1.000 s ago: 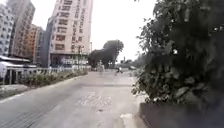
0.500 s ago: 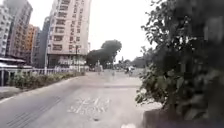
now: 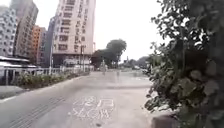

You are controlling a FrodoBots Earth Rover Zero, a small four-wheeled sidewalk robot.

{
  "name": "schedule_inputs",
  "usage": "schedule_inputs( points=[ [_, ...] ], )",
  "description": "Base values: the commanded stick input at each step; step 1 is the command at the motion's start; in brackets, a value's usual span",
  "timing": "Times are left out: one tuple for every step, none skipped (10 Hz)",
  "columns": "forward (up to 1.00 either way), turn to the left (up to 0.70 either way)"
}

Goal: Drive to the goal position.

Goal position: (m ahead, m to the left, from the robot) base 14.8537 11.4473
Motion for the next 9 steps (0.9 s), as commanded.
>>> schedule_inputs(
  points=[
    [0.0,0.42],
    [0.0,0.14],
    [0.0,0.0],
    [0.23,0.0],
    [0.45,0.0],
    [0.45,0.0],
    [0.45,0.0],
    [0.45,0.0],
    [0.45,0.0]
  ],
)
